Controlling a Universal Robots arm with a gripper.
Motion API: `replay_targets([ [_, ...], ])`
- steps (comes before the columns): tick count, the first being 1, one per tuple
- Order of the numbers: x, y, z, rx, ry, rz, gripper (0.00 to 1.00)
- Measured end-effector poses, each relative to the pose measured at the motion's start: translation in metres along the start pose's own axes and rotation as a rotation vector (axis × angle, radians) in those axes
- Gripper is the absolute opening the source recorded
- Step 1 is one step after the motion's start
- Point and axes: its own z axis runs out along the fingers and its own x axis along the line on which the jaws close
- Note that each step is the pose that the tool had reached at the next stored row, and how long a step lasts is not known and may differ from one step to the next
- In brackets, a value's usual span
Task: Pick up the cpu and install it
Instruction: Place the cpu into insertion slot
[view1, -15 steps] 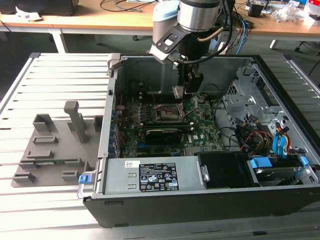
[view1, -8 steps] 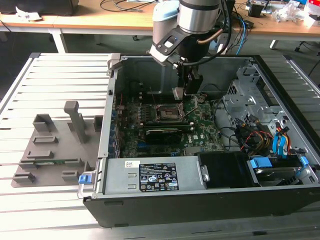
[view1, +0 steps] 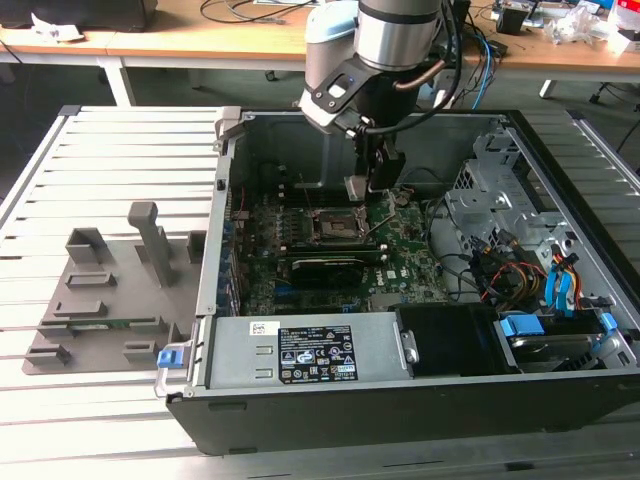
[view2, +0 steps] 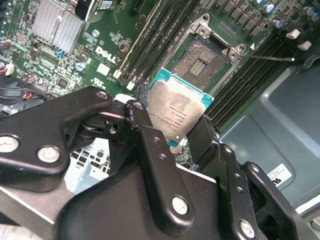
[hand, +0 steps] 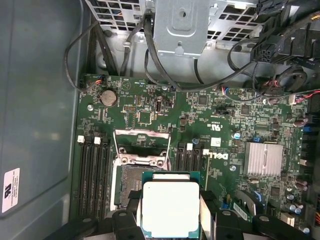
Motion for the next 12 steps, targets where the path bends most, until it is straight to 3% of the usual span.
replay_targets([
  [12,0.0001,0.0000,0.0062,0.0000,0.0000,0.000,0.55],
])
